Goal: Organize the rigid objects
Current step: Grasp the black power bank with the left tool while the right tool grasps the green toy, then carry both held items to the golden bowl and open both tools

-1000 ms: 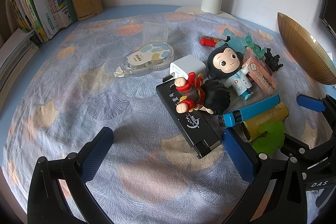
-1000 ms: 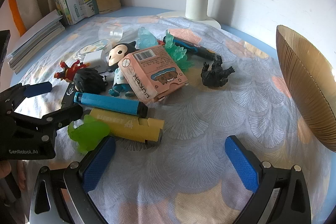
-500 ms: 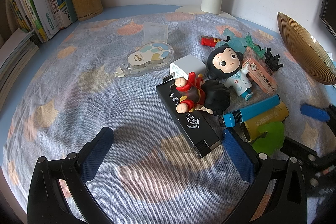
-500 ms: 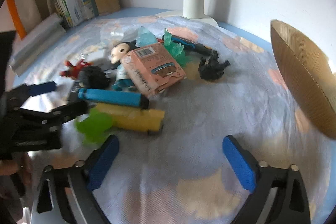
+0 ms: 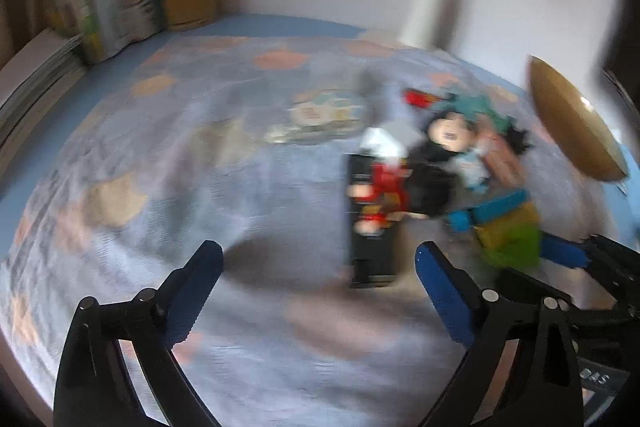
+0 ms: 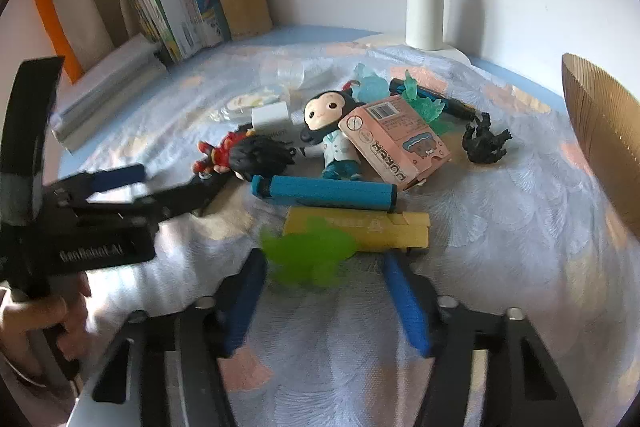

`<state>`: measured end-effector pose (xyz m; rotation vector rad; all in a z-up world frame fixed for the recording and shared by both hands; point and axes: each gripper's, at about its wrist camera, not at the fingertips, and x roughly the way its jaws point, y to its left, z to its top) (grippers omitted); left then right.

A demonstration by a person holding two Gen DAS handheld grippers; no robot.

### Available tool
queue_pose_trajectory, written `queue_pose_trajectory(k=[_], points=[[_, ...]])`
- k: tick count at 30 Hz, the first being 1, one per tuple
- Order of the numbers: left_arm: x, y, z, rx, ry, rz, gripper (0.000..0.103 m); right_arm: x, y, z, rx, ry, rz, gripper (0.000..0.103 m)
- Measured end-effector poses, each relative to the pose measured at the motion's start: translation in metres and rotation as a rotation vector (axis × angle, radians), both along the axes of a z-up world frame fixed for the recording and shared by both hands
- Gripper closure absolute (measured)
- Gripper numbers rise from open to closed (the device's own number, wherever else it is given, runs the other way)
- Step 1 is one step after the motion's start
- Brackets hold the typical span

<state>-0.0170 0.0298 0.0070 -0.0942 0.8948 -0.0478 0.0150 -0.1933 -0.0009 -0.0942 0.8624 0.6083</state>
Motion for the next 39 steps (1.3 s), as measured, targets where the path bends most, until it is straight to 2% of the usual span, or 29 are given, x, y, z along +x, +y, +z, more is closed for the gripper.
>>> queue_pose_trajectory(k=[1,2,3,4,5,6,7,8,13,21,25,29,32,39], points=[[0.001,-0.011,0.0,0.028,-0.002,-0.03,0.007,0.002,-0.001,-0.001,0.001,0.02,0.002,0.058],[0.002,-0.017,0.0,0.059,-0.004,-0.039,0.007,0.003,-0.001,0.0,0.02,0.02,0.003,0.061],[0.004,-0.025,0.0,0.108,-0.005,-0.04,0.016,0.002,-0.001,0.001,0.016,0.029,0.001,0.061],[0.007,-0.03,-0.003,0.152,0.0,-0.027,0.035,0.0,-0.001,0.002,0.015,0.024,0.0,0.061],[0.009,-0.027,0.0,0.106,-0.011,-0.025,0.049,0.0,-0.002,0.002,0.01,0.028,-0.001,0.061],[0.011,-0.021,0.002,0.063,-0.013,0.0,0.068,0.0,-0.003,0.004,0.018,0.027,-0.004,0.061],[0.011,-0.015,0.003,0.033,-0.009,0.031,0.077,-0.001,-0.007,0.005,0.034,0.026,-0.009,0.067],[0.011,-0.009,0.003,0.013,-0.011,0.046,0.08,-0.001,-0.011,0.007,0.051,0.032,-0.014,0.075],[0.0,0.0,0.004,0.018,-0.03,0.046,0.081,-0.002,-0.03,0.011,0.108,0.027,-0.053,0.074],[-0.011,0.036,0.011,-0.11,-0.082,0.173,0.082,-0.01,-0.048,0.032,0.165,-0.008,-0.061,0.074],[-0.012,0.033,0.029,-0.092,-0.125,0.166,0.082,-0.007,-0.064,0.041,0.209,-0.02,-0.081,0.074],[-0.005,0.014,0.056,-0.097,-0.179,0.113,0.082,0.007,-0.085,0.058,0.253,-0.029,-0.109,0.074],[0.008,-0.017,0.074,-0.111,-0.212,0.036,0.082,0.019,-0.104,0.069,0.271,-0.049,-0.14,0.074],[0.054,-0.126,0.103,-0.166,-0.247,-0.205,0.082,0.06,-0.165,0.083,0.283,-0.067,-0.245,0.074]])
